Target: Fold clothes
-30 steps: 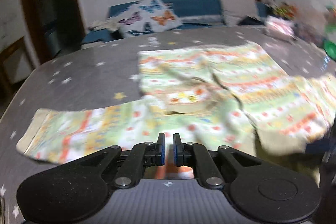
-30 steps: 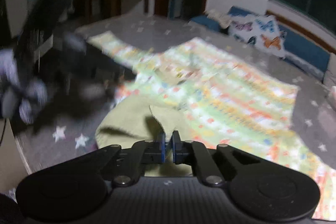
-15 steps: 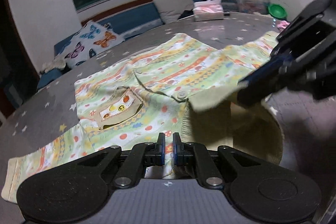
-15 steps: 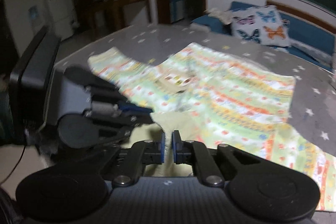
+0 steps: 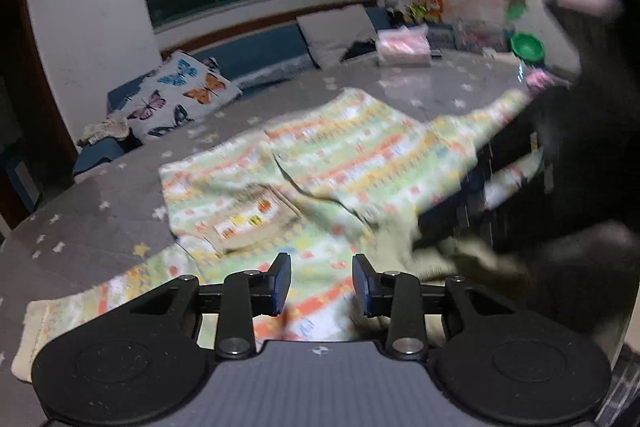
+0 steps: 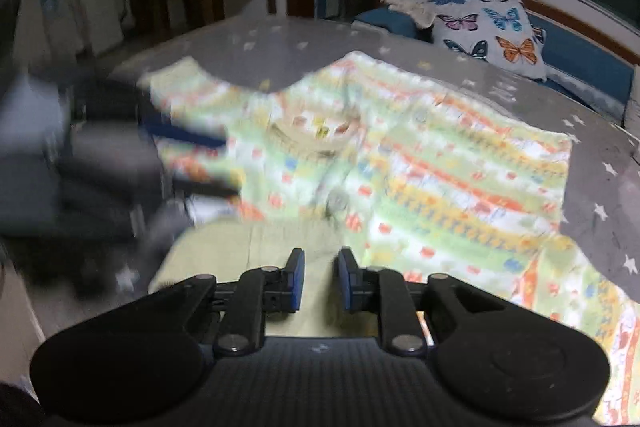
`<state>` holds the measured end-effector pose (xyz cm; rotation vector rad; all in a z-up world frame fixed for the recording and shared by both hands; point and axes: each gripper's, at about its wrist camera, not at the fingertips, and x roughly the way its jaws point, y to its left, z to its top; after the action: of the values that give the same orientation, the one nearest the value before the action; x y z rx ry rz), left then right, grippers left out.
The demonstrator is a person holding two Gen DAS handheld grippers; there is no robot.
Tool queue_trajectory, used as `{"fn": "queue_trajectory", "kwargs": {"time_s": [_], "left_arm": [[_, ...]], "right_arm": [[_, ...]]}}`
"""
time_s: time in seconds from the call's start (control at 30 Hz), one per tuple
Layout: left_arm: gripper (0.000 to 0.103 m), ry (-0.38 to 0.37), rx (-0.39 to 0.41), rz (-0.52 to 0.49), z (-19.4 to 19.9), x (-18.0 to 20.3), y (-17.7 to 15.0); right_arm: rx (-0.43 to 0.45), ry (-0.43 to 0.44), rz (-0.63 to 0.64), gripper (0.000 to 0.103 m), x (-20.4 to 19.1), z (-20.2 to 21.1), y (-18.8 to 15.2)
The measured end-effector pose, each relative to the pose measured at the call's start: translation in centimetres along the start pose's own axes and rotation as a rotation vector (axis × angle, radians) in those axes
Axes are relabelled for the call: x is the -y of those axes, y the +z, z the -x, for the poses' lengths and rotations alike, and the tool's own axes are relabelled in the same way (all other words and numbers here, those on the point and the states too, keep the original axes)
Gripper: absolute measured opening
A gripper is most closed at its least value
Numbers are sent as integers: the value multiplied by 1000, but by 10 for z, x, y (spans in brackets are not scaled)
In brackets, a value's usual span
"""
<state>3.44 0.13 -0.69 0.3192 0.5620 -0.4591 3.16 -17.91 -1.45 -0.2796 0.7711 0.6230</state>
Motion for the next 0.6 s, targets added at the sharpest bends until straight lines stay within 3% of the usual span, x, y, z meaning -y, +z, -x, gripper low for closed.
{"fn": "queue_trajectory", "kwargs": {"time_s": [0.13, 0.3, 0.6], "left_arm": [[37, -19, -10, 5, -13, 9, 5], [37, -44, -26, 7, -31, 22, 10], [37, -83, -58, 13, -57, 41, 15]], "right_arm": [[20, 19, -19, 27, 2, 10, -6], [57, -39, -139, 29, 31, 43, -20], [65, -442, -372, 39, 137, 89, -66]]}}
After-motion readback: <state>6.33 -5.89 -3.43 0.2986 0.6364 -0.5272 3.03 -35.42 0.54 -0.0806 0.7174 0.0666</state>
